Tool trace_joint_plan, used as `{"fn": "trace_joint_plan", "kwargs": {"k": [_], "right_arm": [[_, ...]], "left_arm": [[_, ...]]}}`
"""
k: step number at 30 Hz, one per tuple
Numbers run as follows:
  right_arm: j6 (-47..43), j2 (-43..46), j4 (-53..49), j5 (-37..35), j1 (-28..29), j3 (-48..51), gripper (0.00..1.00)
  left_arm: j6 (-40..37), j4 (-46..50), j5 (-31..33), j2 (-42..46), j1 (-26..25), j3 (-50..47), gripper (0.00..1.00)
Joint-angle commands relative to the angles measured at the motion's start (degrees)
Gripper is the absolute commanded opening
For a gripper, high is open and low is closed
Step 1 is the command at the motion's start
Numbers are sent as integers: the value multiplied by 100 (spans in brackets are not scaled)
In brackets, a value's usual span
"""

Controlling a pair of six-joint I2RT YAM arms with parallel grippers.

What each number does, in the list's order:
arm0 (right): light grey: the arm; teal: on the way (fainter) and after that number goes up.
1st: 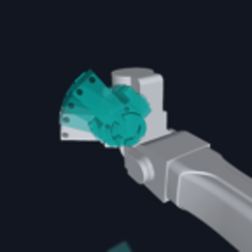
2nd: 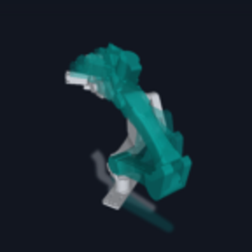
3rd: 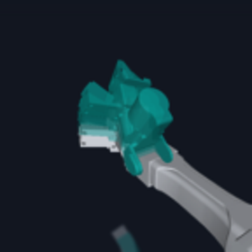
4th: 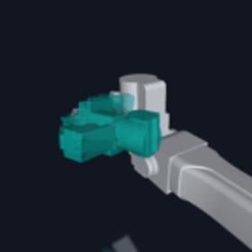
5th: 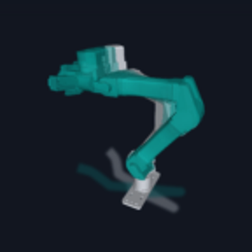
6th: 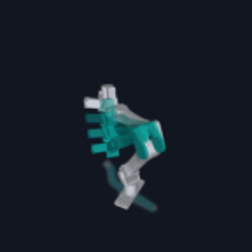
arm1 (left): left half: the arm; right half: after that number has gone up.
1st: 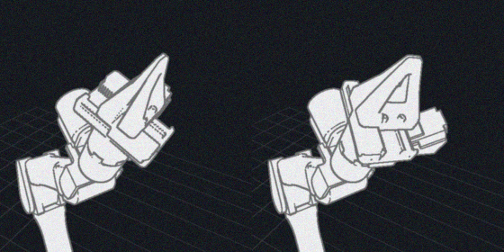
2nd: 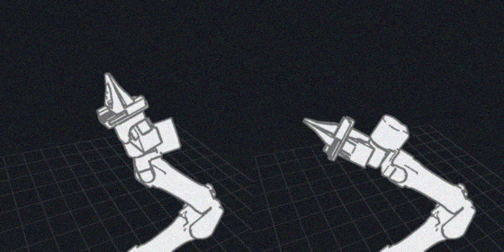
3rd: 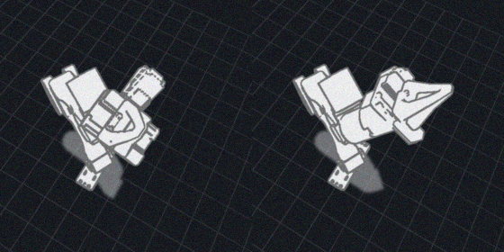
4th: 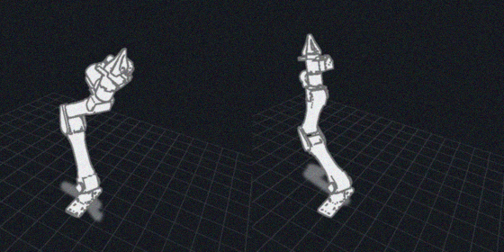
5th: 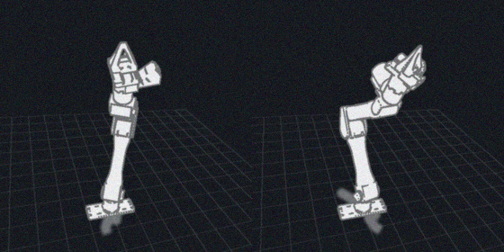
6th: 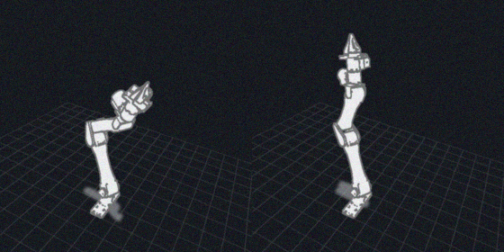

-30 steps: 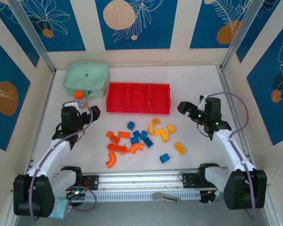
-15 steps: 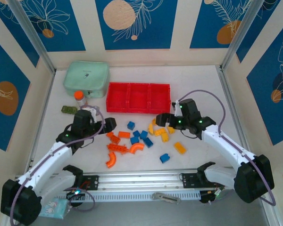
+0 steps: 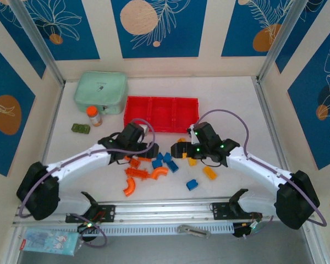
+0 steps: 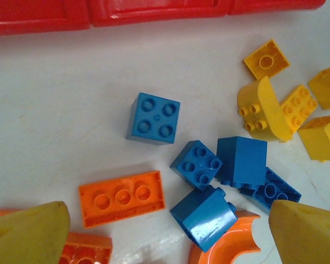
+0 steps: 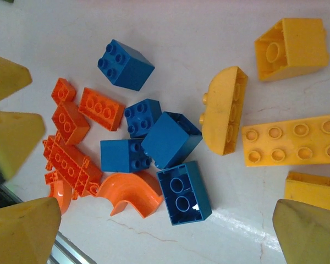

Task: Sort the legos into containers by color
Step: Pick up the lego from the center of the table.

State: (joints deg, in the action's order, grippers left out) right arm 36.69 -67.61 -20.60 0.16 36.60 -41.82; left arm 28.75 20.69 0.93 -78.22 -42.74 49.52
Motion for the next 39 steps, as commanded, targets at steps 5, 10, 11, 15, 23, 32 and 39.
{"fn": "trace_joint_plan", "kwargs": {"k": [5,10,11,15,23,32,39], "right_arm": [[76,-17,65,-77,-12,42,99],[95,3,56,-53,-82,67,99],[93,11,69,-36,-96,83,99],[93,37,96,30,-162,135,99],[67,47,125,107,-215,188,99],[24,3,109,283,-259,92,99],[18,-82,101,516,-259,-144,99]], "left_arm": [[-449,331,267,-1131,-105,780,82],[-527,499,542,-1765,-162,1159,76],[-544,543,586,-1882,-173,1247,75],[-564,714,860,-2256,-181,1512,69],[-600,783,1070,-2628,-180,1770,54],[-517,736,1047,-2394,-177,1623,33],[-347,869,1256,-1593,-161,1395,22]]}}
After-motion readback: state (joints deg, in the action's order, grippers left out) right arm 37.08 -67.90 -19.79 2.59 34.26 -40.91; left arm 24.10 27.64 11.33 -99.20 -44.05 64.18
